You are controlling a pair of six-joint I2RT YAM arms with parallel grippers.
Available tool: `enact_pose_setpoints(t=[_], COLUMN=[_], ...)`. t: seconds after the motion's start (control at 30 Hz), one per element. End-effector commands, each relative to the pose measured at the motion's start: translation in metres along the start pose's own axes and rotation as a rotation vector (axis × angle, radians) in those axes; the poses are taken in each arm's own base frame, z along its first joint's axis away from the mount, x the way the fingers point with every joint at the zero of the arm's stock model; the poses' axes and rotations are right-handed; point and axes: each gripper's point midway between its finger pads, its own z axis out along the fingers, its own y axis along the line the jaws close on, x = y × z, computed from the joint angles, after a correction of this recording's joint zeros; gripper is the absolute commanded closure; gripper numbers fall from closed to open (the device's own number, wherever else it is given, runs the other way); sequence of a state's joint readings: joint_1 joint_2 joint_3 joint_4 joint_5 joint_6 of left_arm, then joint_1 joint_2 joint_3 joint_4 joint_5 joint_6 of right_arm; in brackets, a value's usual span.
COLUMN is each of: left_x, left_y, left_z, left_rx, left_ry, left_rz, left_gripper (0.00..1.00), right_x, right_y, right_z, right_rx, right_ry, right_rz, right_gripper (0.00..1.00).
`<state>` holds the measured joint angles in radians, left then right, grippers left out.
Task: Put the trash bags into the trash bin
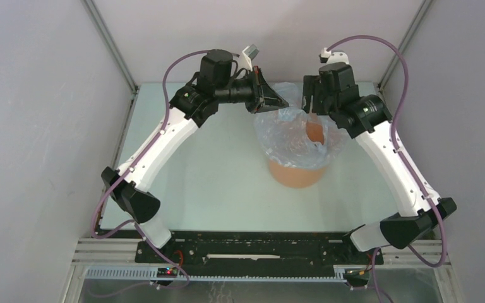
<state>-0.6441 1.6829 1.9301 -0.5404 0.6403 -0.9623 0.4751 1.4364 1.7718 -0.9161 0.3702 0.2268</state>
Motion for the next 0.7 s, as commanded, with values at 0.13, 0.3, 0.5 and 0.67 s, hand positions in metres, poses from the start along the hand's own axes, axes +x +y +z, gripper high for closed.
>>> enact_pose_setpoints(t=[0.13,0.3,0.5,0.67], left_x=[0.003,-0.002,-0.016,-0.037], left_y=[-0.027,-0.031,-0.043,-0.029], left_z=[-0.012,-0.011,-0.030,-0.098], left_rx=[0.077,0.082,0.063,-0.079], left_ry=[0.007,-0.007,-0.091,-0.277], left_rz=[0.028,0.041,0.135,0.198], left_gripper=[1.00,0.88,0.44,0.16], right_x=[-0.030,-0.052,-0.059,-0.046], right_y=[-0.016,-0.032,-0.047,-0.059], right_z=[0.000,-0.045,-0.092,-0.097], right_rx=[0.123,0.104,-0.062,-0.068], right_ry=[-0.117,-0.196,-0.320,-0.339], right_rz=[-0.147,-0.023,0.155,0.232], right_gripper=[0.75,1.00,1.00,1.00])
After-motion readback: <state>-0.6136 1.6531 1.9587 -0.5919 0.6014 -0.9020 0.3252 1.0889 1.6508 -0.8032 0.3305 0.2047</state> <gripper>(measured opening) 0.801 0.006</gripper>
